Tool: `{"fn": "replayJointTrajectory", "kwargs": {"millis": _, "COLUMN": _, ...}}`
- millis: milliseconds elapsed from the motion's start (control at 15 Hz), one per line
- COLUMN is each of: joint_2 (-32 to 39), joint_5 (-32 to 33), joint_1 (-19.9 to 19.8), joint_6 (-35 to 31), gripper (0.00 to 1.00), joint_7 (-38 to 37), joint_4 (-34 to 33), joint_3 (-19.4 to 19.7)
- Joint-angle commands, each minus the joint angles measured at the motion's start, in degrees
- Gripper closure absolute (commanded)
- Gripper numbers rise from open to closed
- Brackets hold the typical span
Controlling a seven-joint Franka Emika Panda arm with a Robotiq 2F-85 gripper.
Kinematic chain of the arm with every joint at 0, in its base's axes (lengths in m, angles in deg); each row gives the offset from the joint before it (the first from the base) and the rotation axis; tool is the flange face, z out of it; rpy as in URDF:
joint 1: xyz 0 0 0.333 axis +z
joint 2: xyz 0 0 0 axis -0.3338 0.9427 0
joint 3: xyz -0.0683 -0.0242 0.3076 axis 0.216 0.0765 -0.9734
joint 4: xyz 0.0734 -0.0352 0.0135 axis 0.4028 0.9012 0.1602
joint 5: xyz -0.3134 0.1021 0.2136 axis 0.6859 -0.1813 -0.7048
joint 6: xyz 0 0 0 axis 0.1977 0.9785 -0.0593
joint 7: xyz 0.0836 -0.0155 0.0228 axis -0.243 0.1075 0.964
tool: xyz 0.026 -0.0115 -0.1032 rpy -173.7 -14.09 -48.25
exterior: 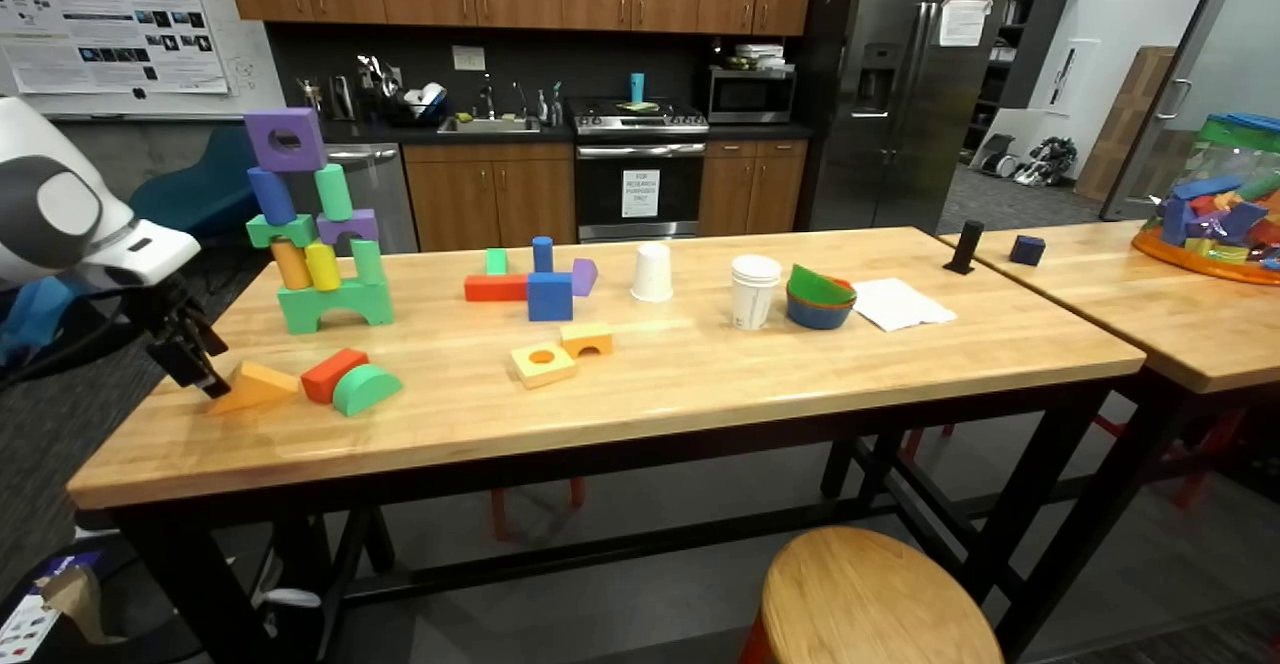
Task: Put the triangular block on top of the stack
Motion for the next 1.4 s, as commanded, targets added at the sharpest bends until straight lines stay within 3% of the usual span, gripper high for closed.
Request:
{"fn": "replayJointTrajectory", "kwargs": {"millis": 0, "joint_2": 1.5, "joint_5": 2.8, "joint_1": 0.0, "joint_6": 0.8, "gripper": 0.00, "joint_7": 3.7, "joint_4": -2.0, "joint_3": 1.2}}
{"fn": "replayJointTrajectory", "kwargs": {"millis": 267, "joint_2": 2.4, "joint_5": 3.1, "joint_1": 0.4, "joint_6": 2.7, "gripper": 0.00, "joint_7": 5.0, "joint_4": -3.8, "joint_3": 1.8}}
{"fn": "replayJointTrajectory", "kwargs": {"millis": 667, "joint_2": 2.7, "joint_5": -5.4, "joint_1": 2.7, "joint_6": 12.7, "gripper": 0.00, "joint_7": 6.9, "joint_4": -7.4, "joint_3": 2.1}}
{"fn": "replayJointTrajectory", "kwargs": {"millis": 1333, "joint_2": 2.8, "joint_5": -4.3, "joint_1": 3.1, "joint_6": 13.2, "gripper": 0.00, "joint_7": 5.9, "joint_4": -8.0, "joint_3": 2.3}}
